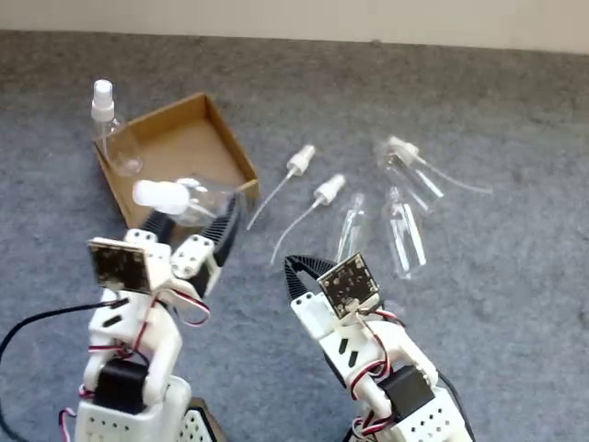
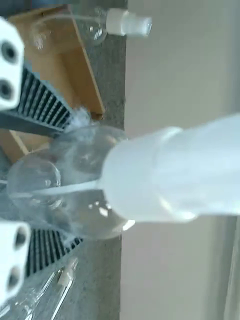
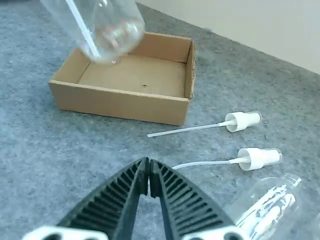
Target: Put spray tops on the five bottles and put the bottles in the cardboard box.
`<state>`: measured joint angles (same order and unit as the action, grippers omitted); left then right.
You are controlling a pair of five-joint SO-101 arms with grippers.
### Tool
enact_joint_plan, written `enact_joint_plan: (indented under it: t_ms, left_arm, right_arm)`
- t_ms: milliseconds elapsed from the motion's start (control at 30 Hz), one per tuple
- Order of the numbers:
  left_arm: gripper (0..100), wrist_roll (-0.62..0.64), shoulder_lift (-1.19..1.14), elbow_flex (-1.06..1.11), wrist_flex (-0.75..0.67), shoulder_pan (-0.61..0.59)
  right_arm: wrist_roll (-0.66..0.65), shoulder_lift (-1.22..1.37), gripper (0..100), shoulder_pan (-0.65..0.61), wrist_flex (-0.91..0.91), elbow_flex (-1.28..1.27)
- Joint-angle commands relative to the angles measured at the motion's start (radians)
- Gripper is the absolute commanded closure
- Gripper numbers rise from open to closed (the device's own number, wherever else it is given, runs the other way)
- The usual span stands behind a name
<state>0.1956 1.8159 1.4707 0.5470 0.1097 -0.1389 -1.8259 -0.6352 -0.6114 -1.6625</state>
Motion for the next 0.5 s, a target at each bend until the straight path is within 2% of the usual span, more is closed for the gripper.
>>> enact_joint_plan:
  t_ms: [0,300,467]
  left_arm:
    - [86,-0.153,-0.033,-0.163,0.034,-0.073]
    - [86,-0.173,-0.489,-0.397,0.025,-0.094]
    - [86,-0.173,-0.773,-0.486,-0.104,-0.116]
  right_arm:
    - [-0.011,-0.013,99.5,-0.01,0.007,-0.041]
    - [-0.009,-0.013,99.5,-0.01,0.007,-0.042]
    - [-0.003,-0.013,99.5,-0.007,0.007,-0.044]
